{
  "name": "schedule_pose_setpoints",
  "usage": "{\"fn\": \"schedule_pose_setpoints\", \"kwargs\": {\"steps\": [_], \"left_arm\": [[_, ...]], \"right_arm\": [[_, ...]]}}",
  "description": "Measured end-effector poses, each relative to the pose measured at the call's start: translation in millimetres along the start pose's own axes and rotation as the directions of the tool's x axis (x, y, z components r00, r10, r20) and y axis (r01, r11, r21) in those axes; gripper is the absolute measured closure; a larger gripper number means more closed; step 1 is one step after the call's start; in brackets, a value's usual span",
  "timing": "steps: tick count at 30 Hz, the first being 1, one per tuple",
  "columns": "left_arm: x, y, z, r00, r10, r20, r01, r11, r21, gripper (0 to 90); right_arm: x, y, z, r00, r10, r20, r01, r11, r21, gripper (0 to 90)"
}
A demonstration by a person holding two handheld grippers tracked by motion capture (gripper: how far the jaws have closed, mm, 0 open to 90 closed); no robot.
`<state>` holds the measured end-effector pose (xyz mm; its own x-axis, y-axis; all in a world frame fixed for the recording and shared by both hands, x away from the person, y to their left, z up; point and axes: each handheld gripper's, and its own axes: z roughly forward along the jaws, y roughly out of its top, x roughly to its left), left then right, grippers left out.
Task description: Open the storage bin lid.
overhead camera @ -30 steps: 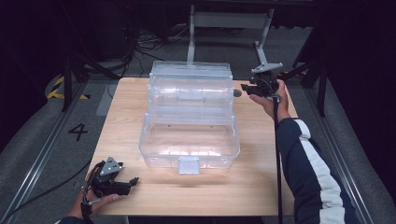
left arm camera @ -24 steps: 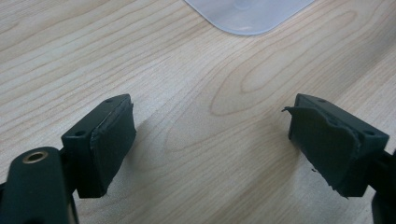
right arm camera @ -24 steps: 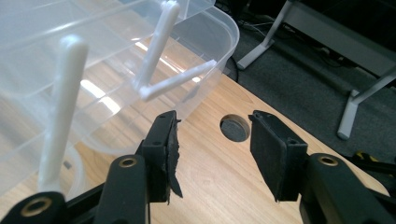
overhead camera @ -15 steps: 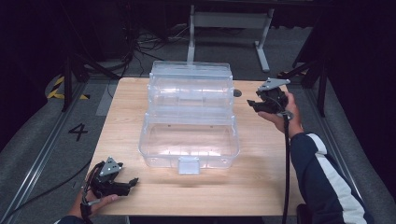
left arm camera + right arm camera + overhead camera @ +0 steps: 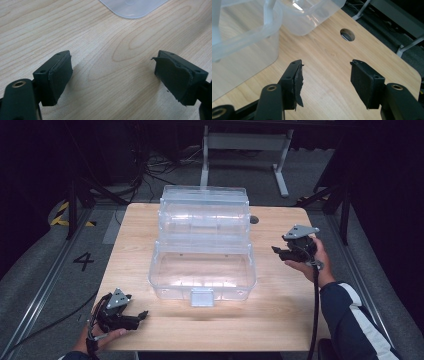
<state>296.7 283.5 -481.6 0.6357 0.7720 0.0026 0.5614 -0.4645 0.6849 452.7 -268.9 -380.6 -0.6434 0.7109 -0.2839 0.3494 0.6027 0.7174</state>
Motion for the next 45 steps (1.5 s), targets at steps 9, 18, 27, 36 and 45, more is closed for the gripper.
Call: {"fn": "schedule_pose_setpoints", "kwargs": {"steps": [9,18,27,36,45], "left_arm": [[-0.7,-0.3,0.1,0.9999,-0.01,0.001,0.01,0.9999,-0.001,15.1],[-1.0,-0.3,-0.2,0.9999,-0.014,0.001,0.014,0.9999,0.002,15.1],[-0.9,-0.3,-0.1,0.9999,-0.006,-0.008,0.006,1.0,-0.003,15.1],[-1.2,-0.3,0.0,0.9999,-0.013,-0.008,0.013,0.9999,-0.003,15.1],[-0.1,0.7,0.8,1.0,-0.001,0.004,0.001,1.0,0.002,14.8]], "right_arm": [[10.6,-23.4,-11.7,0.9973,0.05,-0.054,-0.051,0.999,-0.016,39.1],[23.2,-44.7,-18.8,0.9978,0.038,-0.055,-0.038,0.999,0.002,37.9],[35.2,-76.6,-24.9,0.9953,0.092,-0.031,-0.092,0.996,0.003,29.7],[45.3,-113.9,-28.3,0.9774,0.175,-0.118,-0.173,0.985,0.026,24.8],[56.6,-135.1,-28.6,0.9736,0.204,-0.103,-0.199,0.979,0.054,24.5]]}}
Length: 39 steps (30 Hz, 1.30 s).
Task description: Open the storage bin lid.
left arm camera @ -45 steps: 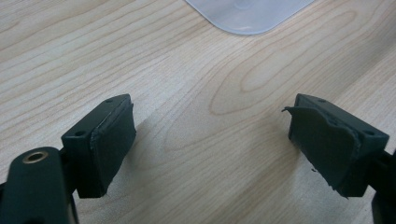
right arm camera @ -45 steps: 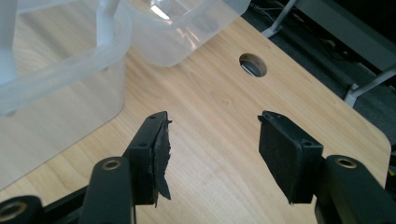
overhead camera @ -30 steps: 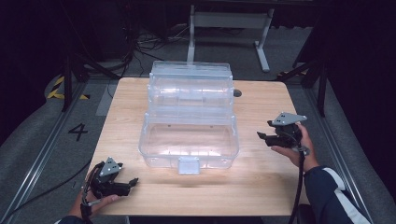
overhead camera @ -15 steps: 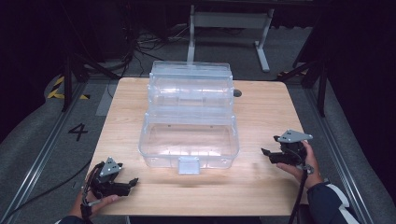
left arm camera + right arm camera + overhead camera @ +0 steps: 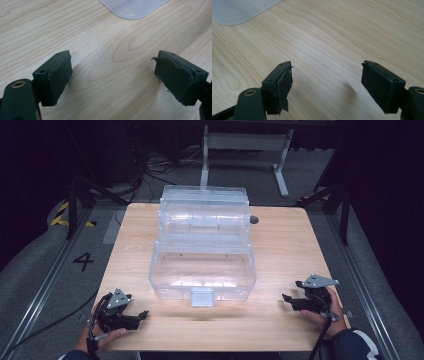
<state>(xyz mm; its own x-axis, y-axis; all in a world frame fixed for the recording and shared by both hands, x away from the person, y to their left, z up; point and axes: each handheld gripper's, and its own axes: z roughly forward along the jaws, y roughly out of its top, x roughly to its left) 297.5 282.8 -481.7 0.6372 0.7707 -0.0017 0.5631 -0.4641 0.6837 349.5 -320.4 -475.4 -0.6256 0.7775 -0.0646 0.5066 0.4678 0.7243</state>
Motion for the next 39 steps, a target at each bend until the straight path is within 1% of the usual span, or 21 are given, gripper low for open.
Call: {"fn": "schedule_pose_setpoints", "kwargs": {"steps": [2,4,6,7,10,18,19,20,23,26,31,33,39], "left_arm": [[0.5,0.2,0.1,1.0,0.007,0.0,-0.007,1.0,-0.001,14.8],[0.4,0.2,0.2,1.0,0.006,0.001,-0.006,1.0,-0.001,14.8],[0.4,0.2,0.2,1.0,0.006,0.0,-0.006,1.0,-0.002,14.8],[-0.1,0.0,0.0,1.0,-0.001,0.0,0.001,1.0,0.001,14.8],[-0.4,-0.1,-0.1,1.0,-0.003,-0.003,0.003,1.0,0.001,14.8],[-0.4,-0.1,-0.2,1.0,-0.002,-0.005,0.002,1.0,0.0,14.8],[-0.9,-0.2,0.0,0.9999,-0.01,-0.003,0.01,1.0,-0.001,14.8],[-0.5,-0.1,-0.2,1.0,-0.003,-0.005,0.003,1.0,0.0,14.8],[-0.6,-0.1,-0.1,1.0,-0.005,-0.004,0.005,1.0,0.0,14.8],[0.0,0.2,0.0,1.0,0.001,-0.006,-0.001,1.0,-0.001,14.8],[0.2,0.5,0.7,0.9999,-0.011,-0.011,0.011,0.9999,-0.003,14.8],[0.0,0.4,0.7,0.9998,-0.018,-0.011,0.018,0.9998,-0.002,14.8],[0.3,0.8,0.9,0.9996,-0.021,-0.017,0.021,0.9998,-0.001,14.8]], "right_arm": [[0.2,-4.1,1.7,0.9998,0.019,0.002,-0.019,1.0,0.022,24.0],[-2.6,-7.0,1.7,0.999,0.043,-0.011,-0.043,0.999,0.009,24.0],[-5.2,-9.3,3.0,0.9973,0.067,-0.03,-0.067,0.998,-0.005,21.9],[-5.4,-9.8,3.8,0.9973,0.066,-0.03,-0.067,0.998,-0.011,20.8],[-4.5,-9.9,6.1,0.9975,0.066,-0.027,-0.066,0.998,-0.022,18.1],[-3.9,-9.2,6.9,0.9973,0.069,-0.024,-0.069,0.997,-0.018,16.9],[-3.9,-9.0,7.0,0.9971,0.072,-0.024,-0.072,0.997,-0.018,16.5],[-4.0,-8.9,7.3,0.9972,0.071,-0.022,-0.072,0.997,-0.016,16.2],[-3.2,-7.9,8.3,0.9971,0.075,-0.015,-0.075,0.997,-0.014,14.9],[-2.9,-7.7,8.3,0.9967,0.079,-0.015,-0.079,0.997,-0.014,14.8],[-2.1,-7.2,9.2,0.9966,0.082,-0.006,-0.083,0.997,-0.012,14.0],[-0.2,-6.3,9.9,0.9954,0.095,0.002,-0.095,0.995,-0.01,12.8],[0.6,-5.8,10.5,0.9952,0.097,0.008,-0.097,0.995,-0.008,12.3]]}}
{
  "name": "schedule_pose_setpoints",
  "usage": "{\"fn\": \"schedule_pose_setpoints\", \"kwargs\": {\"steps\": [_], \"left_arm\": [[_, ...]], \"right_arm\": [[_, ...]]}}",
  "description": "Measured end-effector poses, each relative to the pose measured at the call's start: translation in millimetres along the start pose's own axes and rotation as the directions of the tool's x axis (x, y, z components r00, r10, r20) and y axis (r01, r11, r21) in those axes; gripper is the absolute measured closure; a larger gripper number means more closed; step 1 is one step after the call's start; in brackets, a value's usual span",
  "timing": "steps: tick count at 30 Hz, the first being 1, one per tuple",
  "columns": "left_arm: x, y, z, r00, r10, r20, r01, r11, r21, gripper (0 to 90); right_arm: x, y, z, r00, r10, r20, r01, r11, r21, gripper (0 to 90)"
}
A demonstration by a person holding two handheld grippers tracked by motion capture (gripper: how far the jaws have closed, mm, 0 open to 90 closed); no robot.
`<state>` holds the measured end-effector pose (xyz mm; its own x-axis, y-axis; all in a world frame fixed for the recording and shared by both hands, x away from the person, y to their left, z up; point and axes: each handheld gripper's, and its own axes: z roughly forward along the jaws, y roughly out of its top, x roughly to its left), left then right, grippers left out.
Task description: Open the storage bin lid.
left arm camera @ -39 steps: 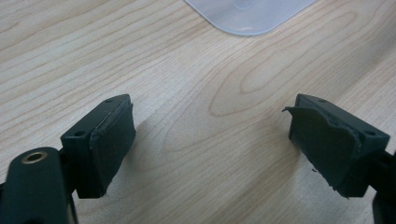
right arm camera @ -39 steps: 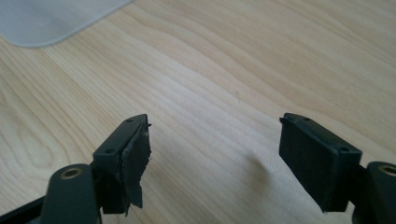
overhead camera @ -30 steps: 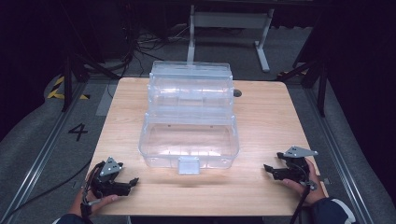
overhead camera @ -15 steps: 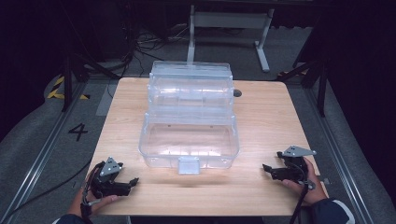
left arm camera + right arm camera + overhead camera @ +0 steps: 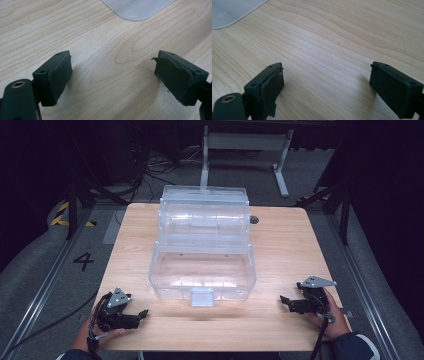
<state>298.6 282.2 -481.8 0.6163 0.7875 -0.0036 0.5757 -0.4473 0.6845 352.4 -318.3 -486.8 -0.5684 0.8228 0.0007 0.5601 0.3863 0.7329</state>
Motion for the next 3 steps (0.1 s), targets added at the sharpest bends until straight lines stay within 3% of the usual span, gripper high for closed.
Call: {"fn": "schedule_pose_setpoints", "kwargs": {"steps": [3], "left_arm": [[0.3,0.3,0.4,1.0,-0.002,-0.005,0.002,1.0,-0.002,14.8]], "right_arm": [[0.5,0.0,0.0,1.0,0.003,0.003,-0.003,1.0,0.0,12.2]]}}
